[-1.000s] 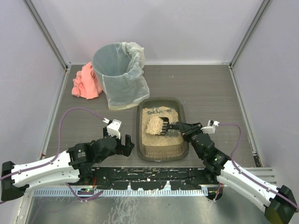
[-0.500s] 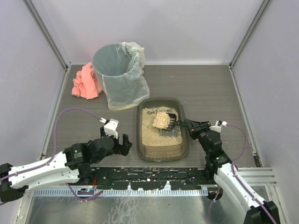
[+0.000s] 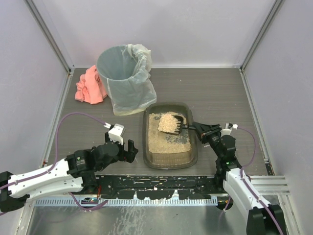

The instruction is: Clean the litter box

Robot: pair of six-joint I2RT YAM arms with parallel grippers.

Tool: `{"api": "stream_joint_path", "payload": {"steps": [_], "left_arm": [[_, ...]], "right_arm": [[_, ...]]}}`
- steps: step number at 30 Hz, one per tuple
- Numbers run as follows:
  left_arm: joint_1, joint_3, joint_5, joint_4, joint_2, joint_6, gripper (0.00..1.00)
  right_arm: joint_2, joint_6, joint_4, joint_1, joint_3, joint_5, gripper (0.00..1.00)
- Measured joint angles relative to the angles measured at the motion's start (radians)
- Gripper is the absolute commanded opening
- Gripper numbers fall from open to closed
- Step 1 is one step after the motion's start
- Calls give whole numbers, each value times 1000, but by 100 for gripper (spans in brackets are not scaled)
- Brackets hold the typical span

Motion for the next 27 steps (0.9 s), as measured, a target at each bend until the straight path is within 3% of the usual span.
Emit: {"api": "stream_joint_path", "payload": {"steps": [14, 27], "left_arm": [[0, 0, -6, -6, 8, 2, 83], [0, 3, -6, -3, 39, 2, 85]], "right_arm": [[11, 30, 46, -142, 0, -124, 1], [-13, 16, 21, -197, 2, -186, 1]]}}
